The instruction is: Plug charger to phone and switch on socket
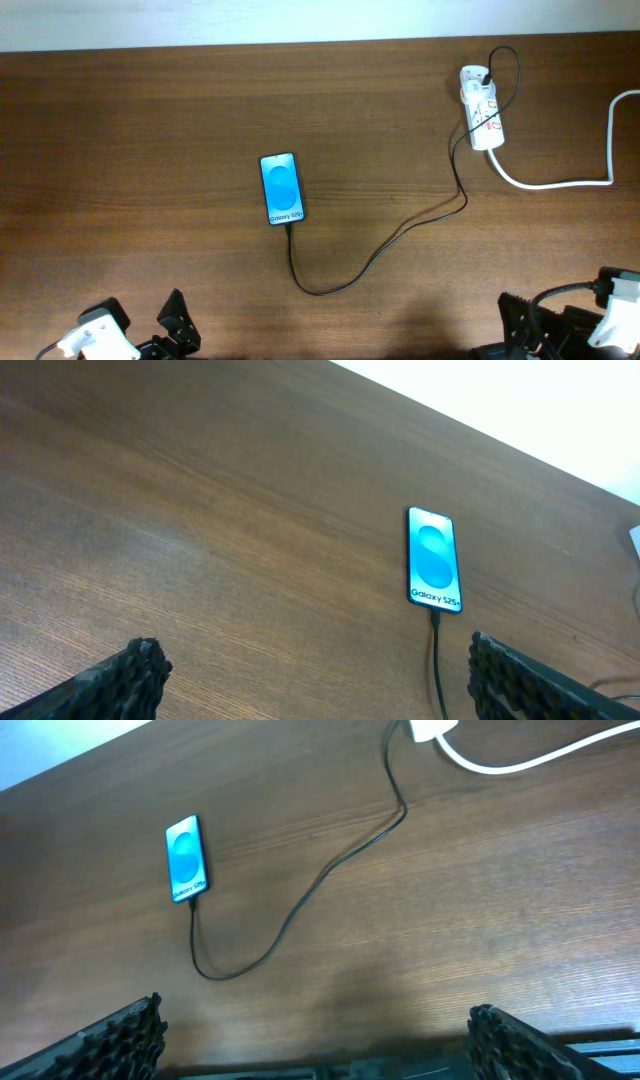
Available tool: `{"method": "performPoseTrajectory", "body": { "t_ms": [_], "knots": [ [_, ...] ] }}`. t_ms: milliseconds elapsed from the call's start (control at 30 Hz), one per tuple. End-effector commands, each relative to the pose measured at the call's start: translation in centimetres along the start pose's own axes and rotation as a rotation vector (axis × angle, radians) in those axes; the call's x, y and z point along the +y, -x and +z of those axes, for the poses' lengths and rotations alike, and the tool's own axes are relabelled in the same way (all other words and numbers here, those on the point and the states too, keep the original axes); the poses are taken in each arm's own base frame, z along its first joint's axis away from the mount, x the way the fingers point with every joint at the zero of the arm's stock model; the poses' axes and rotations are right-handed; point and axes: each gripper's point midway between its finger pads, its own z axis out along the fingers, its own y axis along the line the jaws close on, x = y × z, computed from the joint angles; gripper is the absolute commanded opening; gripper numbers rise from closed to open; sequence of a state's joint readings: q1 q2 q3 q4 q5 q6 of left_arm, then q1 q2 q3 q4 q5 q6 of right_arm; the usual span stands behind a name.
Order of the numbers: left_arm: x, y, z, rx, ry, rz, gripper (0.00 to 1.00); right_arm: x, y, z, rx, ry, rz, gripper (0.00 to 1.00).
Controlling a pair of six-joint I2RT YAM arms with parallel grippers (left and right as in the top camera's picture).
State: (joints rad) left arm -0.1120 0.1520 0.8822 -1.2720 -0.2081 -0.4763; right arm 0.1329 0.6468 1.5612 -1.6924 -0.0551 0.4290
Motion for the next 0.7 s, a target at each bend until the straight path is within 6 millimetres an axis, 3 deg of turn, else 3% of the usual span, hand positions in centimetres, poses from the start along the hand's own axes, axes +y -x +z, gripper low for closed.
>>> {"method": "performPoseTrajectory", "body": {
  "t_ms": [0,233,367,467,667],
  "knots": [
    [-0.1,-0.1,-0.1,-0.004,-0.01,-0.01,0.99,-1.7,0.6,0.1,-0.035,-0.099,-0.012,0.98],
    [-0.1,-0.1,-0.1,-0.004,-0.01,-0.01,0.99,-1.9,2.1,-0.4,-0.218,-0.078,-0.13,0.98],
    [-0.1,-0.1,-0.1,-0.004,-0.01,-0.01,0.99,-2.2,1.9,-0.1,-0.324,-0.056,-0.174,0.98],
    [-0.1,-0.1,-0.1,-0.004,-0.01,-0.01,0.99,-2.9,1.6,0.8,-0.417,-0.079,-0.197,0.99],
    [-0.1,-0.1,-0.1,-0.004,-0.011,-0.01,0.99,-3.9,2.9,3.5,-0.595,-0.111,-0.149,0.98]
  ]
}}
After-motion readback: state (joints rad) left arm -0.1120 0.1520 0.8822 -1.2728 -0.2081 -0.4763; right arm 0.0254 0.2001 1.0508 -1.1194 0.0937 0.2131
